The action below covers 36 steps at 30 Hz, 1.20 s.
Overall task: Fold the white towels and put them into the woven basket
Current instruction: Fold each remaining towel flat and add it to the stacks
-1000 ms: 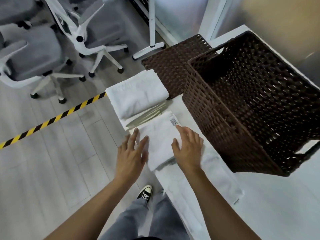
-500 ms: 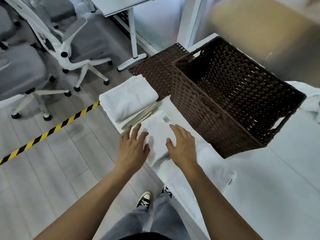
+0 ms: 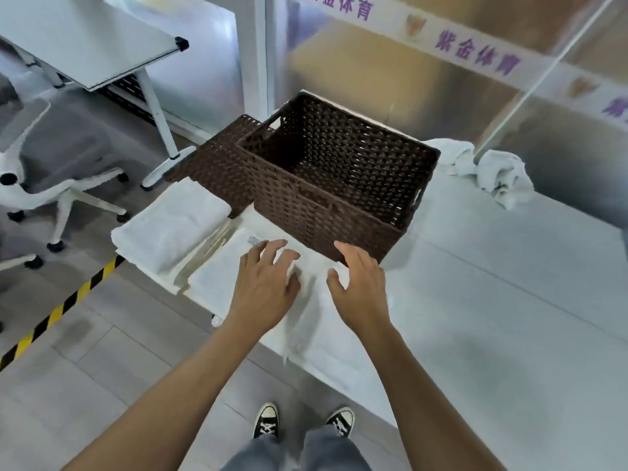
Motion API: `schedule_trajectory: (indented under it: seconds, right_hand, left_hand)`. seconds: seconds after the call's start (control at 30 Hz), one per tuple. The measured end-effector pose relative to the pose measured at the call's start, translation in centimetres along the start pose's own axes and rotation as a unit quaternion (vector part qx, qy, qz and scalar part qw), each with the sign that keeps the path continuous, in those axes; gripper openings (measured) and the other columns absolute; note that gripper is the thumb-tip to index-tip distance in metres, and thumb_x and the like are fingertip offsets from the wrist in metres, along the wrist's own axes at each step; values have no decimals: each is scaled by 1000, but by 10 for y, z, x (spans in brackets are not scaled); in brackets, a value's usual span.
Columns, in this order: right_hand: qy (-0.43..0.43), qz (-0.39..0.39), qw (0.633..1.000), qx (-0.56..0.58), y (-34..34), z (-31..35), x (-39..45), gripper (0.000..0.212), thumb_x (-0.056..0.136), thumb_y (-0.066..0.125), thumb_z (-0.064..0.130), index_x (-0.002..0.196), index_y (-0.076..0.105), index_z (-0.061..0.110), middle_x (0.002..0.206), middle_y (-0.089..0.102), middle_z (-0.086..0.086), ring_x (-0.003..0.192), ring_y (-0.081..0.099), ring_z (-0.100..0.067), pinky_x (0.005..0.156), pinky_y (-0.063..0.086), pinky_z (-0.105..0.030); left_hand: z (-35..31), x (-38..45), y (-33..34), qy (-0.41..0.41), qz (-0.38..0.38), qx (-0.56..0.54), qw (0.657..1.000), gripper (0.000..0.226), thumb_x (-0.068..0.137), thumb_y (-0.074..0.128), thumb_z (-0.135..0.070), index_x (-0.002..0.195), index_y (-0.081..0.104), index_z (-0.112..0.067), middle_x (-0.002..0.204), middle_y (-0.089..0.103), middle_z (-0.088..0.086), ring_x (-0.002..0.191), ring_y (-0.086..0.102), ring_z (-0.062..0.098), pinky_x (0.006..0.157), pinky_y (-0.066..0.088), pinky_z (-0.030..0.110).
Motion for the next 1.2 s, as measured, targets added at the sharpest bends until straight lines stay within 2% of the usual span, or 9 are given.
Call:
schedule_trajectory:
  seconds: [0.17,0.3,0.47,0.6,0.83,1.2]
  right_hand:
    - [25,-56,998,-2,-64,-42,-19,48,96,58,24,142,51,29,140,54,11,126,48,-11,107,31,-27]
    - [53,-67,996,-14,-112,-90,-31,48,96,57,24,143,50,30,142,53,10,127,46,-13,105,27,-25]
    - [94,-93,991,-23,-170,-164,-49,49,96,58,25,144,50,29,141,54,8,128,47,-17,106,28,-28]
    - [133,-95,986,-18,-202,-223,-59,48,97,57,25,145,50,29,141,53,8,127,45,-16,104,25,-24]
    - [165,-100,981,-13,-225,-284,-59,47,97,59,23,143,52,28,138,54,8,124,45,-14,100,24,-21]
    - [209,-91,974,-4,-226,-363,1,47,96,60,19,142,54,26,138,56,6,125,48,-16,103,26,-25]
  left_hand:
    - [-75,11,13,68,1,-33,997,34,84,65,-19,118,65,-20,136,57,4,122,50,33,95,44,46]
    - [-138,21,30,93,0,-54,994,36,84,49,-31,114,66,-22,128,59,0,118,52,30,92,43,44]
    - [-218,31,63,120,17,-70,990,29,84,69,-20,113,65,-22,122,59,-3,117,50,27,93,42,44]
    - [-271,35,92,120,48,-86,988,29,86,68,-19,115,65,-22,124,59,-4,119,49,25,96,40,43]
    - [-311,57,132,125,86,-75,986,28,88,66,-22,116,65,-25,122,59,-6,118,51,25,99,39,42]
    - [-347,143,203,144,147,-55,977,27,90,64,-23,117,65,-24,121,59,-5,116,53,25,97,39,39]
Point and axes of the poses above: each hand's wrist, its own x-axis towards the middle knuckle, its own y-axis out of the palm, z = x × y, the point moved 7 cm from there along x, towards the middle knuckle
